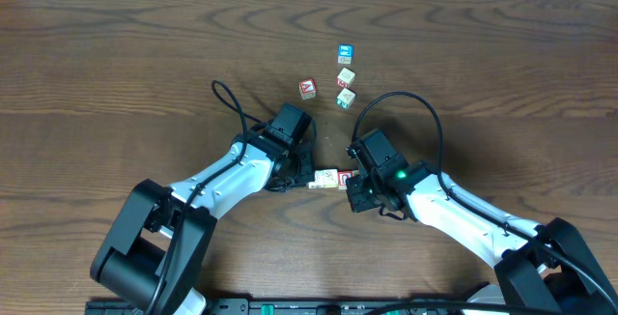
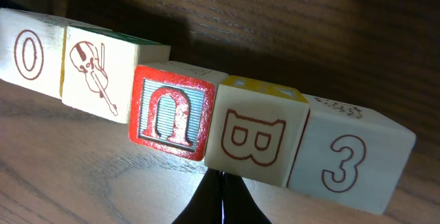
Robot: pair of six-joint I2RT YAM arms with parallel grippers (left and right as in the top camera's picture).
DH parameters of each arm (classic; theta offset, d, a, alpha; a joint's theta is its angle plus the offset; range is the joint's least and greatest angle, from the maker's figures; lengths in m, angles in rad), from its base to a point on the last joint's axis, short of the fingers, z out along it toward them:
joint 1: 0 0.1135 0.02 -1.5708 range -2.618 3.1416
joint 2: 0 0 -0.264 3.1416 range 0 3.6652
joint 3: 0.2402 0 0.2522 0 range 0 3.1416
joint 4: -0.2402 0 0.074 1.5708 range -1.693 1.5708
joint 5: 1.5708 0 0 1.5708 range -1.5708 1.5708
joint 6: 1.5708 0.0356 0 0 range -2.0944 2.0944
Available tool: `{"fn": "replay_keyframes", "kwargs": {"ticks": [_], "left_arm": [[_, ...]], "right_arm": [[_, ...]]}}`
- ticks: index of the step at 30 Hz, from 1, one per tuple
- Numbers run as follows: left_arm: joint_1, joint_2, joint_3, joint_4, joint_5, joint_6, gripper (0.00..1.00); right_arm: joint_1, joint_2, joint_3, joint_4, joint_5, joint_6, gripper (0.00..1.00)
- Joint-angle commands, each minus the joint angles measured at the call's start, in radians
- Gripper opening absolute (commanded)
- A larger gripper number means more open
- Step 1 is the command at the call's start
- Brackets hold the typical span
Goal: Lift 5 blocks
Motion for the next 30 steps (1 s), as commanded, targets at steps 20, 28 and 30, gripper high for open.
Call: {"fn": "replay_keyframes", "kwargs": {"ticks": [20,28,30], "left_arm": [[0.003,0.016,-0.007,-0.002,0.006,-0.002,0.07],[0.003,0.016,-0.007,-0.002,0.006,-0.002,0.08],[0.003,0.016,-0.007,-0.002,0.006,-0.002,0.07]], "right_arm": [[0.019,0.026,-0.002,0.011,-0.061,-0.034,0.01],[0.043,0.026,-0.002,0.035,-0.057,-0.038,0.01],[0.043,0.026,-0.002,0.037,-0.056,-0.038,0.01]]}}
